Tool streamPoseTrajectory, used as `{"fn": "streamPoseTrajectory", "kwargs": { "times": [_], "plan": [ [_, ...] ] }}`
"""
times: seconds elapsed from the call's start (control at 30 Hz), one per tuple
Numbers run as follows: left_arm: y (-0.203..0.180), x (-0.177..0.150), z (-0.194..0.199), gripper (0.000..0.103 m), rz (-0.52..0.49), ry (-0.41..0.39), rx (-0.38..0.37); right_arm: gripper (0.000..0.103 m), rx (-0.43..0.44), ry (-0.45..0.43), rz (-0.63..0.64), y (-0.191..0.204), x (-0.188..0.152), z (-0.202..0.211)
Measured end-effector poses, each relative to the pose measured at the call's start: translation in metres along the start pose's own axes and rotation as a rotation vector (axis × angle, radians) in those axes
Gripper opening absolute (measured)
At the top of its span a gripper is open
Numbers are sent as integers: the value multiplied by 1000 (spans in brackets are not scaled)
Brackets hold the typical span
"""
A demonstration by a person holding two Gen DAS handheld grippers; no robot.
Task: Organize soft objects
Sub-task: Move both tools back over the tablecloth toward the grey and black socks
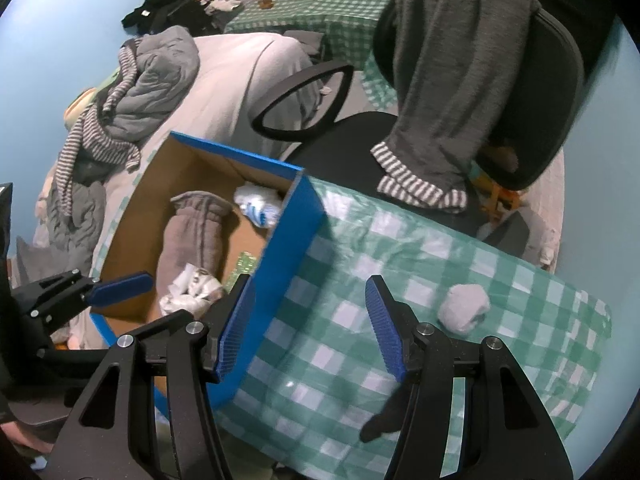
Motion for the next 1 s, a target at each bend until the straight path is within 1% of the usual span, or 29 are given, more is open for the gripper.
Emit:
{"fn": "streamPoseTrajectory", "kwargs": {
  "times": [0.23, 0.43, 0.53, 0.6, 0.77, 0.93, 1.0],
  "plan": [
    [-28, 8, -11, 53, -22, 14, 6, 58, -28, 14, -34, -41, -9, 4],
    [-47, 12, -23, 53, -27, 31, 26, 58, -53, 48, -52, -83, -18, 0],
    [-55, 16, -28, 53, -28, 32, 33, 58, -50, 64, -55, -100, -21, -5],
    [-60, 17, -33, 63, -31, 34, 42, 58, -47, 77, -56, -111, -23, -10],
    [-73, 22, -46, 64, -48, 45, 61, 58, -47, 118, -40, -136, -30, -29],
    [-83, 21, -65, 64, -53, 65, 73, 58, -25, 155, -22, -145, -37, -53],
    [-84, 19, -75, 64, -57, 86, 90, 58, -16, 167, -18, -147, -39, -61]
  ]
}}
Point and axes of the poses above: each gripper's, at about its wrist camera, not at the fingertips, and z roughly against the way its jaws point, y to its left, x to its top, the point moved 7 cm from there along -z, roughly the way its jaws point, and after that the axes turned 2 degrees about -y, right-handed, at the moved point
